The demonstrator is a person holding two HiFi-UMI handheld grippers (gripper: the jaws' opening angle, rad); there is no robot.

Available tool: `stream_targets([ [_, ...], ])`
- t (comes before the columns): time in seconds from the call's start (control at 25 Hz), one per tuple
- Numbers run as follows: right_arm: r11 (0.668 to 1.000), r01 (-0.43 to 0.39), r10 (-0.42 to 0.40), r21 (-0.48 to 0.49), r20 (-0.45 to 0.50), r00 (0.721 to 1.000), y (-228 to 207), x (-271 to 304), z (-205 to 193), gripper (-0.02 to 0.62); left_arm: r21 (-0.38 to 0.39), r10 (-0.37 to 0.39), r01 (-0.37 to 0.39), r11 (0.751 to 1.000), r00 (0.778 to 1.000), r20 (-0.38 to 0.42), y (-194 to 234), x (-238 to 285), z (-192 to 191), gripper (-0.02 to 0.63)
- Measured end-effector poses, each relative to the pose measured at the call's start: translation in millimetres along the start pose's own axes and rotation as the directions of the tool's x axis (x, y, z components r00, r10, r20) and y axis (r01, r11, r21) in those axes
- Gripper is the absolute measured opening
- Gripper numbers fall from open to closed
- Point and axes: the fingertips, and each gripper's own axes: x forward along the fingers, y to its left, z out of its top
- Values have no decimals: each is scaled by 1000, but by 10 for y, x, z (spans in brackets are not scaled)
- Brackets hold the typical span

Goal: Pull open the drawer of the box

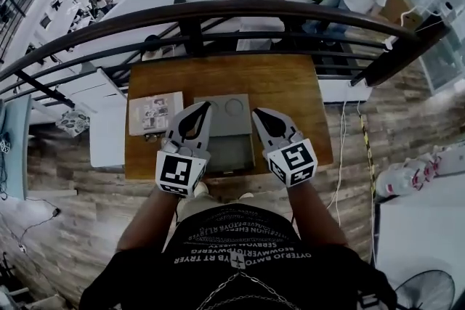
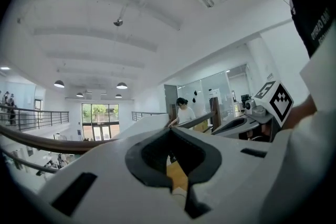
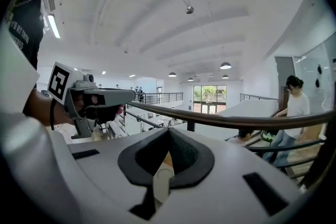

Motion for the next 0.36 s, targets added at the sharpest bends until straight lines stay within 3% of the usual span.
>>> stream_targets([
  [0.36,994,-87,91,-61,64,994,32,-110,323,-6,50,99,-99,994,995,1,-101,-201,167,6],
])
